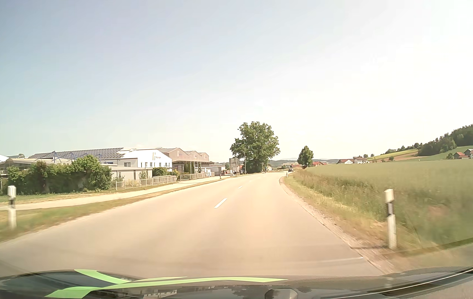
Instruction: Follow the waypoints while adhering to traffic rules and regulations
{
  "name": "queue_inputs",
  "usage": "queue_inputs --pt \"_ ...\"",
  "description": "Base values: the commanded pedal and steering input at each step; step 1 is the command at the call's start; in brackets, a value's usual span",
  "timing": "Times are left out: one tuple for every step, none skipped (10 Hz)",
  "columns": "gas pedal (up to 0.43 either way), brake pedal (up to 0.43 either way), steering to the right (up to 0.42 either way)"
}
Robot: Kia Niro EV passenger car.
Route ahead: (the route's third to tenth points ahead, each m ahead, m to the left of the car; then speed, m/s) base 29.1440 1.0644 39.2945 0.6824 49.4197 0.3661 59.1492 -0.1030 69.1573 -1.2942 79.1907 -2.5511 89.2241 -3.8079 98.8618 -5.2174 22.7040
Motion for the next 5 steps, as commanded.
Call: queue_inputs --pt "0.059 0.0 0.007" --pt "0.059 0.0 0.008" --pt "0.059 0.0 0.008" --pt "0.059 0.0 0.007" --pt "0.059 0.0 0.008"
